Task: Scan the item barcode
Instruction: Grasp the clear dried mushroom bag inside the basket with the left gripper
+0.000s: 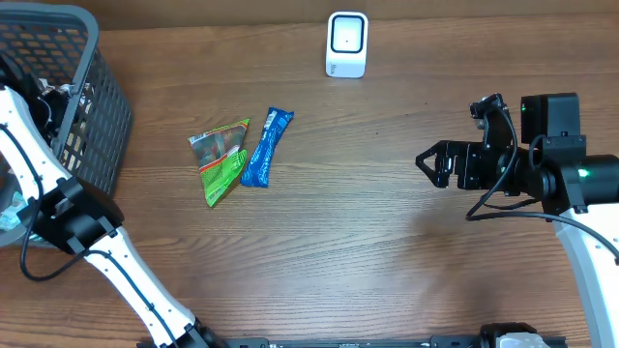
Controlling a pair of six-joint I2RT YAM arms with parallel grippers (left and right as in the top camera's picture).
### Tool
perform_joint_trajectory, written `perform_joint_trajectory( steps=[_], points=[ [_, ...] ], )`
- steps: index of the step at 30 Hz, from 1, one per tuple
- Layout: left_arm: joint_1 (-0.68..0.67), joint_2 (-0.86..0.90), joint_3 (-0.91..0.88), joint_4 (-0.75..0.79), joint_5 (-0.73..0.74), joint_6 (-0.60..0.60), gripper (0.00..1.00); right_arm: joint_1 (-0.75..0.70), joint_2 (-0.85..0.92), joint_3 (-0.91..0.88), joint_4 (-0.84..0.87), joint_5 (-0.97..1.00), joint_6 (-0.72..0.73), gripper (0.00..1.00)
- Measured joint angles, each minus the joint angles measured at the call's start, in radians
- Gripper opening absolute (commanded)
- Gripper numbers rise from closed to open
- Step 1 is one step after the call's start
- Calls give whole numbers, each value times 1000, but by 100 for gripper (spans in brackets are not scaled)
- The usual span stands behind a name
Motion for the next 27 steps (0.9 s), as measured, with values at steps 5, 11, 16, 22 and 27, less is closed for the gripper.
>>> perform_joint_trajectory(
  steps=[5,11,16,22,27],
  points=[
    [5,19,0,-43,-13,0,74,0,0,0,-1,0,0,100],
    [8,19,0,-53,-22,-3,61,0,0,0,-2,0,0,100],
    [8,19,0,-98,-26,-3,49,0,0,0,-9,-1,0,100],
    [8,19,0,-95,-44,-4,51,0,0,0,-8,0,0,100],
    [8,19,0,-10,-67,-6,69,0,0,0,5,-1,0,100]
  ],
)
